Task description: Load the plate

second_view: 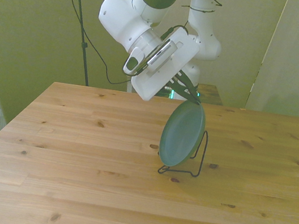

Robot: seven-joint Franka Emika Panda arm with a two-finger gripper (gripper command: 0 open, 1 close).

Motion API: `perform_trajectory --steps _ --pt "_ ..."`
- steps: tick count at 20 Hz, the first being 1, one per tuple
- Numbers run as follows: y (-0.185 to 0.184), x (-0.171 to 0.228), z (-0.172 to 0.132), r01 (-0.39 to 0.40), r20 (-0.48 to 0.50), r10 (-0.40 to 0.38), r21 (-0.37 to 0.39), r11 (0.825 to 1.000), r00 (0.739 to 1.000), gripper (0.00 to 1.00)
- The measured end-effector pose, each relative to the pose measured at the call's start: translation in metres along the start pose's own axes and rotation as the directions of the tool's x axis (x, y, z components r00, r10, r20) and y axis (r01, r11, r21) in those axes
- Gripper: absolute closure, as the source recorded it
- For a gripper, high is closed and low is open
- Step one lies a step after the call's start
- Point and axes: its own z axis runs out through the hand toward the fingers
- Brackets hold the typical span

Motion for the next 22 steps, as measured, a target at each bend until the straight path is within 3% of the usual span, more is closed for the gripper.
perform_trajectory --steps 22 --pt "-0.008 -0.015 -0.001 0.013 0.016 -0.013 0.015 1.0 1.0 1.0"
